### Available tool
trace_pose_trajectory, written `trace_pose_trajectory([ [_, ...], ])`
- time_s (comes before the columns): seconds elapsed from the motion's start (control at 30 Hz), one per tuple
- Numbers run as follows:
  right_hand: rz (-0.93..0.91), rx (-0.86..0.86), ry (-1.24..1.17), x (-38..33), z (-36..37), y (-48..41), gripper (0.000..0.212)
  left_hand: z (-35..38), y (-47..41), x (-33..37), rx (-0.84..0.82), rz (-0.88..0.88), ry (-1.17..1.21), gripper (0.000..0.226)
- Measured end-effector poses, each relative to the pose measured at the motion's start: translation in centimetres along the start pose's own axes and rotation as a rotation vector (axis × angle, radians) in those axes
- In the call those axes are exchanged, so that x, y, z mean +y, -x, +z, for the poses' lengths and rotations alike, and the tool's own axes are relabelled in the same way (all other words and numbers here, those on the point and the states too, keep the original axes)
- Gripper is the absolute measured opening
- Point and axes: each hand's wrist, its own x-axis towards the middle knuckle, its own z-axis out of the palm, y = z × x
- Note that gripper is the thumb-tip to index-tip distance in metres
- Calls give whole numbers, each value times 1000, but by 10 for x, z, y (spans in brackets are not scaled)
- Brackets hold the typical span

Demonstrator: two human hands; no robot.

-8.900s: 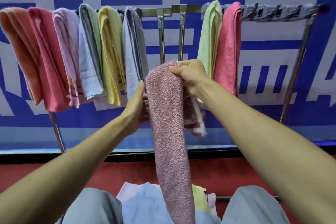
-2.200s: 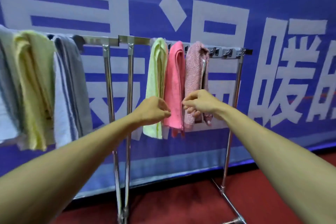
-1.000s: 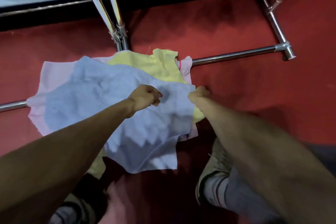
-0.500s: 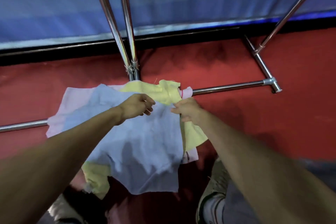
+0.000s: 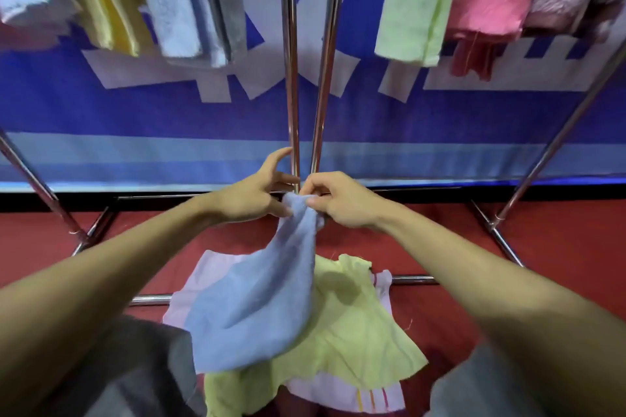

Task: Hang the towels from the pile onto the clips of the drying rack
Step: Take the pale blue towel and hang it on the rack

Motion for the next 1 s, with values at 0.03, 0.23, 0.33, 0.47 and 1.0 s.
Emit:
trace_pose_trajectory([
  [0.03,-25,32,-10,-2,0,-2,24,-5,3,0,57,-10,66,94],
  [0.23,-144,173,-2,-18,-1,-27,23,-12,16,-10,118,-98,153,51],
  [0.33,-134,193,-62,-19,-3,-35,23,-13,22,-11,38,-85,283,36],
  [0.47,-95,130,16,-12,-9,-32,22,-8,21,-17,46,-63,461,47],
  [1.0,33,-133,473,12,-16,-10,24,17,10,36,488,139,447,27],
])
